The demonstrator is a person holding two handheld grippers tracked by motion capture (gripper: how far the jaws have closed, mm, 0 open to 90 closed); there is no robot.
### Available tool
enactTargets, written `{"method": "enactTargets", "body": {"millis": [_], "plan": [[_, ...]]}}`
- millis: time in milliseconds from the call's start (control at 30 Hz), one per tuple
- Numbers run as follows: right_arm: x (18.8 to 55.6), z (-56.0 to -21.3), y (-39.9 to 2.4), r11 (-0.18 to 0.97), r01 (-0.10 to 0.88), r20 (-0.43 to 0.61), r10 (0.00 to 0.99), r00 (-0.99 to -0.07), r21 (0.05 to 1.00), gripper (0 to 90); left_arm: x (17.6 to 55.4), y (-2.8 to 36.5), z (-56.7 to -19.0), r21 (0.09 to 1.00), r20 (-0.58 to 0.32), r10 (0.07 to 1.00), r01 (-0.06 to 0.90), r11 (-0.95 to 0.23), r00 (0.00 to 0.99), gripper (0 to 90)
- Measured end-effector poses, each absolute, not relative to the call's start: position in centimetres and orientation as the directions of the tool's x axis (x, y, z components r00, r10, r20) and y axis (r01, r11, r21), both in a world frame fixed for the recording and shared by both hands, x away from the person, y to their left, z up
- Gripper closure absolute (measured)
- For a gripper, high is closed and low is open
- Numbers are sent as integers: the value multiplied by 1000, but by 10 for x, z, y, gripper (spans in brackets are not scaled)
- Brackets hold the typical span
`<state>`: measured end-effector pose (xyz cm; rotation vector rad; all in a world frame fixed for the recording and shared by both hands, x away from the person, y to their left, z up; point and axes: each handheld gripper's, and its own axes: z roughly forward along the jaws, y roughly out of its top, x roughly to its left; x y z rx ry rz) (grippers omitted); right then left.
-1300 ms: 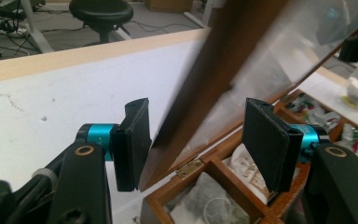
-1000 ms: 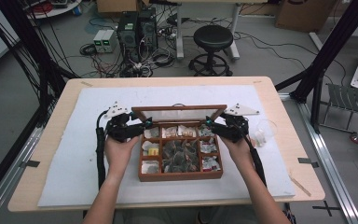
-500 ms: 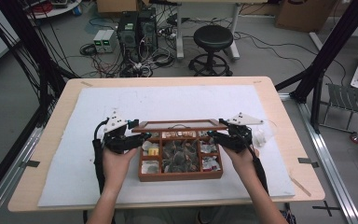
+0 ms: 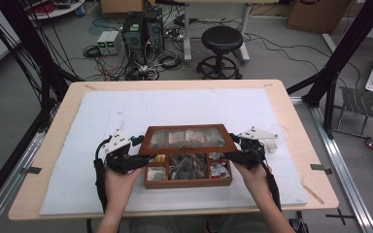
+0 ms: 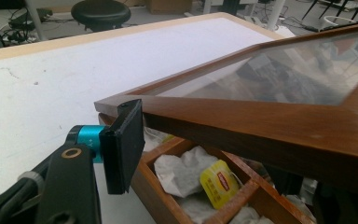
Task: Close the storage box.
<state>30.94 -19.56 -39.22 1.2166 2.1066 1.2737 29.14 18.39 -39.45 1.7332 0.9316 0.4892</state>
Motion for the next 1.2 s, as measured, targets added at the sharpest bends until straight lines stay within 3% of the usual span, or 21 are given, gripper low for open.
{"method": "enactTargets", "body": {"millis": [1200], "plan": [[239, -410, -204, 236, 460, 95, 803, -589, 856, 470, 224, 185, -412, 910, -141, 755, 384, -156, 641, 323]]}}
